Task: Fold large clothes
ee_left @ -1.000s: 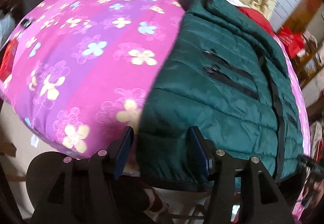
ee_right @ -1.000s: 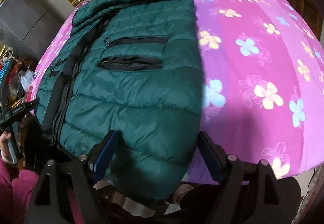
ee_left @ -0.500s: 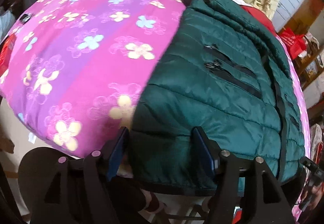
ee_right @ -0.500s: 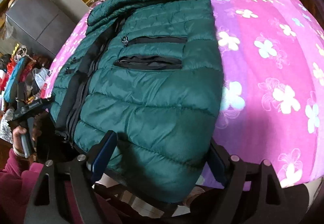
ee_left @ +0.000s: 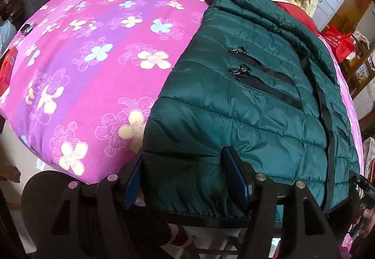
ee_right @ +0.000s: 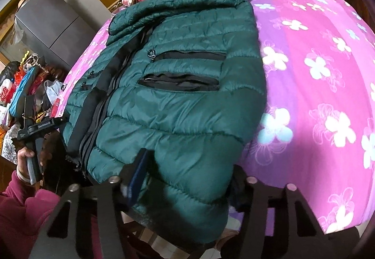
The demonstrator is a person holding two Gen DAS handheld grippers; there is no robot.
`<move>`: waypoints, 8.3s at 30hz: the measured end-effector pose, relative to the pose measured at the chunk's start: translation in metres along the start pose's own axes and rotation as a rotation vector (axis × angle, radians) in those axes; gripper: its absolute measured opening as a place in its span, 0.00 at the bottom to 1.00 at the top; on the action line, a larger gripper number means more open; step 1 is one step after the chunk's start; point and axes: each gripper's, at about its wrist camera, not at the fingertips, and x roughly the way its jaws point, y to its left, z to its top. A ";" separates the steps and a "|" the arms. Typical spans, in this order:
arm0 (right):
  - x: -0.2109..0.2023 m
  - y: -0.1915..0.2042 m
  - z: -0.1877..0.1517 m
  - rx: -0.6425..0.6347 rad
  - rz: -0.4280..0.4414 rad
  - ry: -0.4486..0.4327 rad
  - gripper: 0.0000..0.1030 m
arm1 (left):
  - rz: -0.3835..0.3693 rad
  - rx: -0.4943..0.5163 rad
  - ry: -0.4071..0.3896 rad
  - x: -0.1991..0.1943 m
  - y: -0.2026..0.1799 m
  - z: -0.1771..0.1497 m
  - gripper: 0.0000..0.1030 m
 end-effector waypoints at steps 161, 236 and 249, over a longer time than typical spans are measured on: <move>0.111 -0.050 0.324 -0.066 -0.354 -0.223 0.79 | 0.157 -0.166 -0.325 0.125 -0.091 0.305 0.54; 0.083 -0.093 0.293 0.168 -0.263 -0.202 1.00 | -0.038 -0.100 -0.277 0.096 -0.073 0.267 0.61; 0.117 -0.123 0.308 0.219 -0.048 -0.158 1.00 | -0.282 -0.201 -0.155 0.130 -0.043 0.278 0.76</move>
